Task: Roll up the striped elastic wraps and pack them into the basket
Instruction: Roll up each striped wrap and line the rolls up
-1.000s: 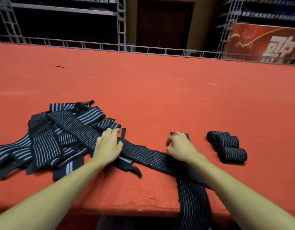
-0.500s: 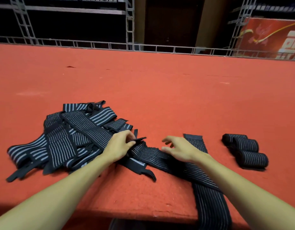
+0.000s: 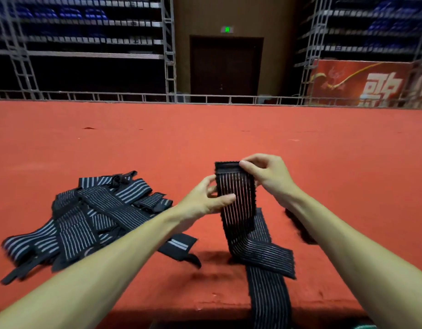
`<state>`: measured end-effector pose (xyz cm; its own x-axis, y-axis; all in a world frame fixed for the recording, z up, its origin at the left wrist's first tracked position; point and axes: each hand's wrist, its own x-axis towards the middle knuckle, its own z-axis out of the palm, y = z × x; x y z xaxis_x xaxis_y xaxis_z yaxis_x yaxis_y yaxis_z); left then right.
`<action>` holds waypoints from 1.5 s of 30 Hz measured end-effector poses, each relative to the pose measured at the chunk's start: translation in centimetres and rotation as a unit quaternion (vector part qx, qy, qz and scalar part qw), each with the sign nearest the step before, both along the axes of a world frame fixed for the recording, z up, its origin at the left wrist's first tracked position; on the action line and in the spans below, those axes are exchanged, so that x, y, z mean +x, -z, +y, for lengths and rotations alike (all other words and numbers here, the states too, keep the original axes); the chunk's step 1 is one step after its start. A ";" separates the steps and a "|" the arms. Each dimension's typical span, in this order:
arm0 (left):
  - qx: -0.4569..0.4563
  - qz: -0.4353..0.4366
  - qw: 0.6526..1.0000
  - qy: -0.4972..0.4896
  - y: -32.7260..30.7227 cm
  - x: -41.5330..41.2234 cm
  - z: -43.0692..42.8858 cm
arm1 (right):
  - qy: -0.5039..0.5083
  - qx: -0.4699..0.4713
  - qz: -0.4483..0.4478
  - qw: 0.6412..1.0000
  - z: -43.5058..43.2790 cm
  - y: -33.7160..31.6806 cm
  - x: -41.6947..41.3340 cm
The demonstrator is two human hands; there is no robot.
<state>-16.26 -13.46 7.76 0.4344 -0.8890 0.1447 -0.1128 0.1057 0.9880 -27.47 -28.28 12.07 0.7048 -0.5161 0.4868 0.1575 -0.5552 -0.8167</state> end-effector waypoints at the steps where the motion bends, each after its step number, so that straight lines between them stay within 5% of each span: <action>1: 0.019 -0.027 0.999 0.021 0.4 -0.9 -0.1 | 0.001 0.026 -0.022 0.999 0.3 -1.1 -0.6; 9: 0.010 -0.039 0.999 0.015 -2.9 -4.8 0.5 | 0.001 0.108 -0.096 0.990 1.8 -6.7 -3.4; 17: -0.023 0.090 0.993 0.069 -4.6 -4.7 2.6 | 0.056 0.099 -0.055 0.992 1.7 -5.5 -2.2; 26: 0.137 0.007 0.990 0.028 6.3 -0.3 1.4 | 0.022 0.003 0.178 0.984 -2.2 3.6 2.5; 33: 0.178 -0.205 0.958 -0.093 10.8 3.4 -2.2 | 0.076 -0.062 0.229 0.969 -6.4 8.3 7.2; 39: 0.165 -0.235 0.944 -0.162 12.4 5.6 -5.2 | 0.143 -0.043 0.236 0.960 -9.1 13.6 11.1; 45: 0.207 -0.388 0.880 -0.179 14.9 5.6 -6.1 | 0.132 -0.102 0.321 0.932 -10.1 16.7 12.2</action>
<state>-10.69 -19.53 -7.13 0.6106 -0.7616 0.2172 -0.7237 -0.4252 0.5435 -15.29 -38.42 -4.62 0.7459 -0.6559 0.1156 -0.4913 -0.6591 -0.5694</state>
